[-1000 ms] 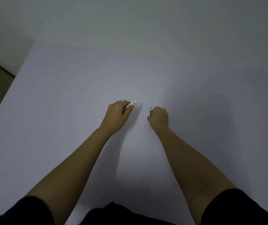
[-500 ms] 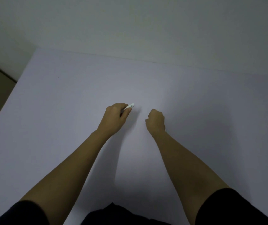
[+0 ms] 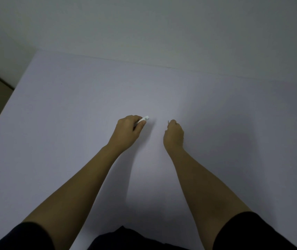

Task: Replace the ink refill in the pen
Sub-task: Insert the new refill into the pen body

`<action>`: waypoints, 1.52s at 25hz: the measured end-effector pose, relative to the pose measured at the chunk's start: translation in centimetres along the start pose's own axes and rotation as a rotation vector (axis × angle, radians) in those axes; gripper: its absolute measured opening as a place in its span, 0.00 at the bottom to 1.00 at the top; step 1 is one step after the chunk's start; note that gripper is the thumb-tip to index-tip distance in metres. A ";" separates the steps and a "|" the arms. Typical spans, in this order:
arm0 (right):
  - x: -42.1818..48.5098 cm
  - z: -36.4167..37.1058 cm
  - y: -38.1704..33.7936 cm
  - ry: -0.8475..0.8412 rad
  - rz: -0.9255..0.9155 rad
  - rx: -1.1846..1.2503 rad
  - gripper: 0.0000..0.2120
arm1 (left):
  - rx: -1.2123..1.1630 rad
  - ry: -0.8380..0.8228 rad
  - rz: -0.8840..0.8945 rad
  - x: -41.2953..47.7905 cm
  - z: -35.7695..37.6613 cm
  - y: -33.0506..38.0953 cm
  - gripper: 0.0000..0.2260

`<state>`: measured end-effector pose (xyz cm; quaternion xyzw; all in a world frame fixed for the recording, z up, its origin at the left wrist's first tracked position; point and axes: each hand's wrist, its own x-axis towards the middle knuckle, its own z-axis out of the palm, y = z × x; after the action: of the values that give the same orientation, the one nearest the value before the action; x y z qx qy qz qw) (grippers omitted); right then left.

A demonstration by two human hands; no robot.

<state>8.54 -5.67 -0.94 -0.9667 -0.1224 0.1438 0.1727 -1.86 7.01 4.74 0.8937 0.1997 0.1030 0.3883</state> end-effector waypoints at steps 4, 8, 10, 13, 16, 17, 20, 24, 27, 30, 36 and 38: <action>0.0 0.3 -0.4 0.041 0.018 0.095 0.07 | 0.009 -0.008 0.003 0.1 -0.1 -0.1 0.18; 0.7 0.0 -1.1 -0.043 0.189 0.417 0.12 | 0.029 -0.009 0.004 0.0 -0.1 -0.2 0.15; 1.1 -0.8 -1.7 -0.124 0.258 0.670 0.16 | 0.044 -0.011 -0.001 -0.1 -0.1 -0.3 0.14; 0.8 -3.0 -2.1 -0.232 0.266 1.084 0.14 | 0.040 -0.020 -0.008 -0.5 -0.2 -0.1 0.12; -0.6 -5.7 -0.9 -0.186 0.218 1.345 0.06 | -0.001 -0.015 -0.010 -1.2 -0.5 0.4 0.09; -1.2 -6.6 -0.2 -0.162 0.196 1.392 0.06 | -0.021 -0.015 -0.018 -1.5 -0.6 0.6 0.09; -3.0 -8.5 1.4 -0.122 0.143 1.456 0.05 | -0.114 -0.031 -0.060 -2.2 -0.5 1.6 0.07; -4.7 -9.9 1.7 -0.124 0.090 1.451 0.03 | -0.140 -0.027 -0.046 -2.6 -0.5 3.2 0.07; -5.4 -10.7 1.7 -0.112 0.066 1.454 0.03 | -0.110 -0.029 -0.021 -3.0 -0.7 4.2 0.07; -6.0 -11.2 1.6 -0.097 0.027 1.435 0.03 | -0.102 -0.034 -0.010 -3.5 -1.0 4.9 0.07; -7.1 -12.2 2.2 -0.103 -0.054 1.392 0.03 | -0.212 -0.046 -0.006 -4.5 -1.9 6.2 0.08; -7.5 -12.4 2.0 -0.140 -0.067 1.420 0.03 | -0.241 -0.038 -0.031 -4.5 -2.2 6.4 0.07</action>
<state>5.89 -13.39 11.21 -0.6051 -0.0397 0.2451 0.7565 -4.91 2.47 10.78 0.8390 0.1924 0.1032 0.4984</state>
